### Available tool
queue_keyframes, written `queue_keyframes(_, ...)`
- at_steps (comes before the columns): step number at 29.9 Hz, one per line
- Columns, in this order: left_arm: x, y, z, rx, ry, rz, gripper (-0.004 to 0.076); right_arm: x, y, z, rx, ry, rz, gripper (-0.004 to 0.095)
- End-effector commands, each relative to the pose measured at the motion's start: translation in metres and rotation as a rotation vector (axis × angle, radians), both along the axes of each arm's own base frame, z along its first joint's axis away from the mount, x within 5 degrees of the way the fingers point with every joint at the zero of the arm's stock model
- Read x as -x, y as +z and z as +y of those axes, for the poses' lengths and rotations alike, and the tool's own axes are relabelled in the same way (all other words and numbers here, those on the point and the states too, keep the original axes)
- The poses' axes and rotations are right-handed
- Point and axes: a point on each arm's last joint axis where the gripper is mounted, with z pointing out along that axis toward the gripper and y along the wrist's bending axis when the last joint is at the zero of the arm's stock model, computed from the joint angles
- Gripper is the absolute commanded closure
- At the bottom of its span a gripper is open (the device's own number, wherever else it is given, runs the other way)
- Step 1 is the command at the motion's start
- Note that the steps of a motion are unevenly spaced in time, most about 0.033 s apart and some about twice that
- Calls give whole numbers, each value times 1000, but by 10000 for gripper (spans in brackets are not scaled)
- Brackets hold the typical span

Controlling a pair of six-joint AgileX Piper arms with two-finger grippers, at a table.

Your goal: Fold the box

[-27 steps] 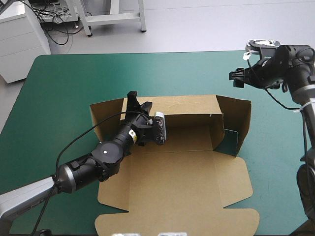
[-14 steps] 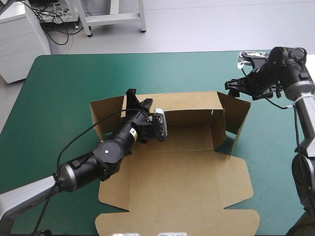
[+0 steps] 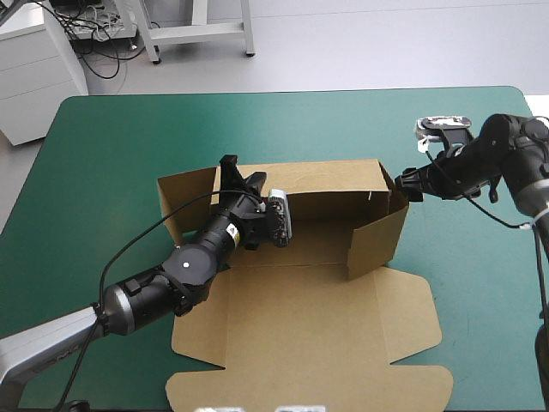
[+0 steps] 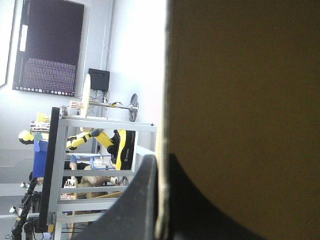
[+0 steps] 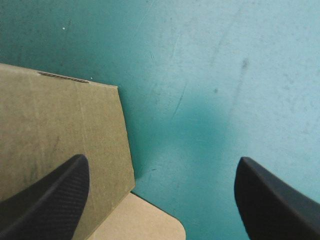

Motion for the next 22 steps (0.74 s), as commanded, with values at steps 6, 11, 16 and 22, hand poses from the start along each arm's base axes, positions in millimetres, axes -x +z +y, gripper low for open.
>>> queue_keyframes(6,2,24,3,48,17,-71,756,37,16,2,-32,84,-282,174)
queue_keyframes(11,1,22,2,44,14,-66,756,51,3,6,-47,165,-313,174)
queue_keyframes(16,0,20,1,43,14,-56,755,60,-2,10,-73,217,-327,174)
queue_keyframes(22,0,19,1,45,14,-53,755,69,4,11,-72,239,-329,174)
